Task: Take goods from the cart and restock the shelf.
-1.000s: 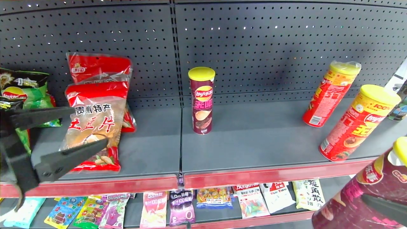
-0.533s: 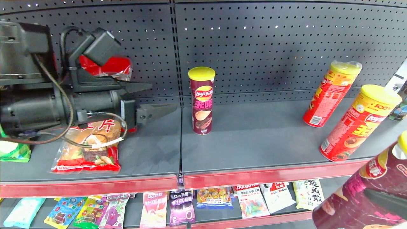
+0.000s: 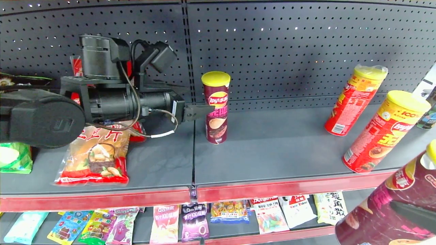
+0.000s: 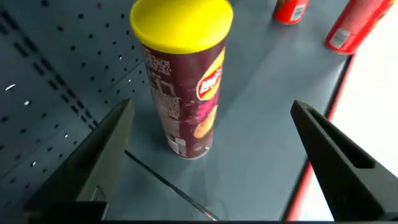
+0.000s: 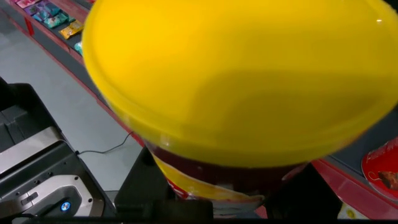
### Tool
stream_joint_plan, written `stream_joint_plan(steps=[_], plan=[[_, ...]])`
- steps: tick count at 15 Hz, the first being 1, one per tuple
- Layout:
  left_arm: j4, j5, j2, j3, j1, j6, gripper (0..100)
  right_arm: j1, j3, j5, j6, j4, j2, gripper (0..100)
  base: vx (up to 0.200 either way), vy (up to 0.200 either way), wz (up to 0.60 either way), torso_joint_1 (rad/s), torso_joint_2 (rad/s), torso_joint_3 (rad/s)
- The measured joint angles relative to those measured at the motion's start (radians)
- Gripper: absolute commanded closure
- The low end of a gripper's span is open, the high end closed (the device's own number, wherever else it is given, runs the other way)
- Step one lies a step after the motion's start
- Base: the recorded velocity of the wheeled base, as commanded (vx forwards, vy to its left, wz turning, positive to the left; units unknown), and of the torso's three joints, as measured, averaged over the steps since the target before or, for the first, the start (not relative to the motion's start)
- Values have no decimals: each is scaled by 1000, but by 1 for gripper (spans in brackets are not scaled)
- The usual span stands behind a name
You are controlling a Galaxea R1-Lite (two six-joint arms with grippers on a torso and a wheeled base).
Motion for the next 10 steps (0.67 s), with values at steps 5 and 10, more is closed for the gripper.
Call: stream_joint_plan(steps=[5,10], plan=[[1,-23,94,-87,11,36,0,0,4,0,2,0,1,100,0,0,0,0,0,0],[4,-34,174,-174,11,37,0,0,9,0,1,0,2,100,0,0,0,0,0,0]])
